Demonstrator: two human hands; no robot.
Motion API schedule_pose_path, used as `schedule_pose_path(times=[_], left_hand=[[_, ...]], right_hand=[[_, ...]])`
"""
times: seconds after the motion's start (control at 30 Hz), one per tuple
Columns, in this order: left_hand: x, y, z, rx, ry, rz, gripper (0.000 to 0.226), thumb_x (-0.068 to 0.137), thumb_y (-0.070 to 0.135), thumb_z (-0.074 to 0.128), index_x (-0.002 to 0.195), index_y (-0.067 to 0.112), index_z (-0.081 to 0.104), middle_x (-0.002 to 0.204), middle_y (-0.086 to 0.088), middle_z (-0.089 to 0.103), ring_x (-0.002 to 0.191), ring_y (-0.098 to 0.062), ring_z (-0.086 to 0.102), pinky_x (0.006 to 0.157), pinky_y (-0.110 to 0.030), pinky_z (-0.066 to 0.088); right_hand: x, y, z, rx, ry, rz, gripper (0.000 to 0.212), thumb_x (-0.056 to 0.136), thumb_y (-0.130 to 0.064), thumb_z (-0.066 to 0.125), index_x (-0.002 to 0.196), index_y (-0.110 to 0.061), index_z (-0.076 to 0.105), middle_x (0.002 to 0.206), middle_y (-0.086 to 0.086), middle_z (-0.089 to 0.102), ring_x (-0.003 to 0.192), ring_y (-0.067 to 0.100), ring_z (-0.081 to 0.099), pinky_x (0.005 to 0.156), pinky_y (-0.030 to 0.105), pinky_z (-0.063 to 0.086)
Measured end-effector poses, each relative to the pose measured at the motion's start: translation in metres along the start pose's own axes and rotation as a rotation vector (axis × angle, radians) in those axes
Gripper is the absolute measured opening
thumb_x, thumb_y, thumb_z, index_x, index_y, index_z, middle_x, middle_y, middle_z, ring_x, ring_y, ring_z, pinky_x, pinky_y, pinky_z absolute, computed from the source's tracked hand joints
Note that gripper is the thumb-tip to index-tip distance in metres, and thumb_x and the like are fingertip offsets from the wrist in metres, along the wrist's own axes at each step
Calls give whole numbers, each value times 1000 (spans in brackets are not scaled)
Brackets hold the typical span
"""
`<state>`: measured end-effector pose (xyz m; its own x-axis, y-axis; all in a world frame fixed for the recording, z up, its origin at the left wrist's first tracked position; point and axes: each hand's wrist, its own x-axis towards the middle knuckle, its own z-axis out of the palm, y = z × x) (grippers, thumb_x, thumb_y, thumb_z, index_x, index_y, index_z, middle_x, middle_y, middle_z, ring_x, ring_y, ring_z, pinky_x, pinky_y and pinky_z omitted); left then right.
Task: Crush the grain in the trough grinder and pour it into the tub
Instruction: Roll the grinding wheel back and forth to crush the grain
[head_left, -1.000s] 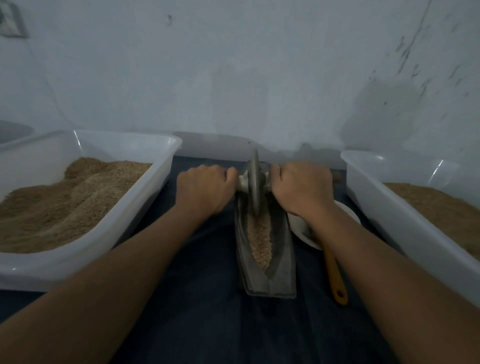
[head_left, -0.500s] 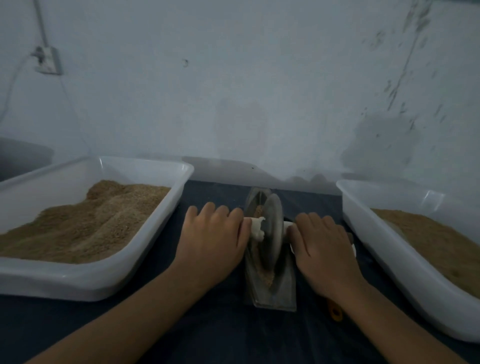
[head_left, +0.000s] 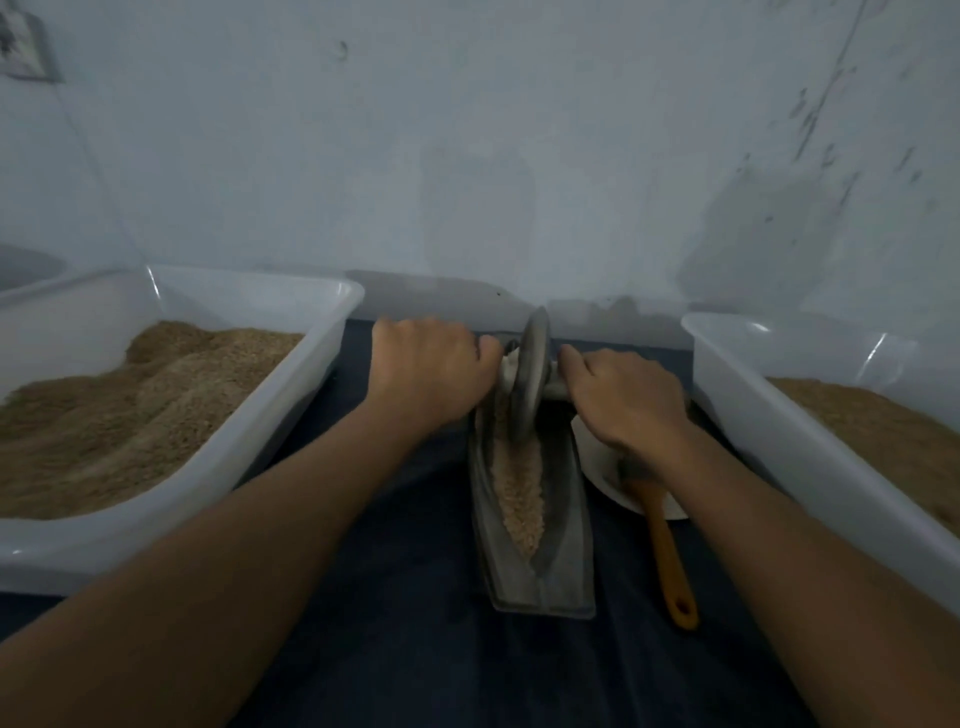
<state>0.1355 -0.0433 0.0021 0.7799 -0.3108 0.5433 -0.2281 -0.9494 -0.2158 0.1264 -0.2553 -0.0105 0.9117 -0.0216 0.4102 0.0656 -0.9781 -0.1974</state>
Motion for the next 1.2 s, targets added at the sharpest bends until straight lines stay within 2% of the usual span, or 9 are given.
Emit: schedule_pose_path(times=[0.1,0.17,0.33,0.43,0.67,0.8,1.03,1.13,1.2], left_hand=[[7,1,0,-40,-12,-27,68,76,37,-7,80,20,59,69,2,47,61,-19,42,65,-31,35],[2,2,1,-37,15,-33,66,76,37,-10,73,19,53,65,2,46,58,-18,40,65,-32,33],[-40,1,-3,-19,154,-54,42,102,38,20,67,26,41,64,7,48,57,-17,33,62,-34,25],[-74,0,-9,-69,213,-61,39,106,39,19,75,30,42,72,7,54,65,-17,34,64,-37,21],[-109,-3,-19,-269,234,-16,34,109,36,26,91,28,54,84,9,54,76,-18,48,71,-39,37],[-94,-3,-13,-291,227,-26,34,106,34,27,81,27,49,77,8,52,71,-20,46,67,-39,34],[-41,0,2,-82,195,-70,40,100,37,19,70,26,44,68,7,49,63,-20,39,64,-37,24],[-25,0,9,-21,201,-69,37,100,33,23,68,25,42,64,5,46,59,-21,38,64,-36,22],[-20,0,12,30,204,-45,34,99,23,35,66,23,41,60,3,44,54,-19,35,63,-36,20]], right_hand=[[5,-1,1,8,-5,14,66,104,-56,16,65,-23,58,68,-5,52,60,14,44,64,37,33],[0,-2,0,-16,-6,-18,62,105,-52,14,67,-25,55,69,-5,51,61,16,44,67,38,34],[-39,-9,-8,-79,153,-123,44,105,-49,15,72,-31,39,71,-12,41,72,20,44,74,40,30],[-69,-16,-18,-69,186,-161,34,104,-49,18,77,-34,33,76,-13,35,77,16,36,76,39,29],[-119,-28,-36,-178,301,-177,27,104,-46,24,92,-31,43,87,-10,38,81,16,35,79,38,35],[-110,-26,-34,-191,255,-161,28,103,-48,23,88,-31,40,83,-11,37,78,16,36,76,38,33],[-50,-8,-13,16,17,-96,43,96,-54,12,76,-30,41,76,-9,45,70,8,38,75,42,32],[-23,-2,-10,28,-62,-86,47,93,-54,11,79,-28,48,82,-9,52,79,17,49,77,42,28],[-10,1,-7,22,-126,-88,50,92,-52,8,87,-29,51,97,-8,58,95,25,54,81,43,25]])
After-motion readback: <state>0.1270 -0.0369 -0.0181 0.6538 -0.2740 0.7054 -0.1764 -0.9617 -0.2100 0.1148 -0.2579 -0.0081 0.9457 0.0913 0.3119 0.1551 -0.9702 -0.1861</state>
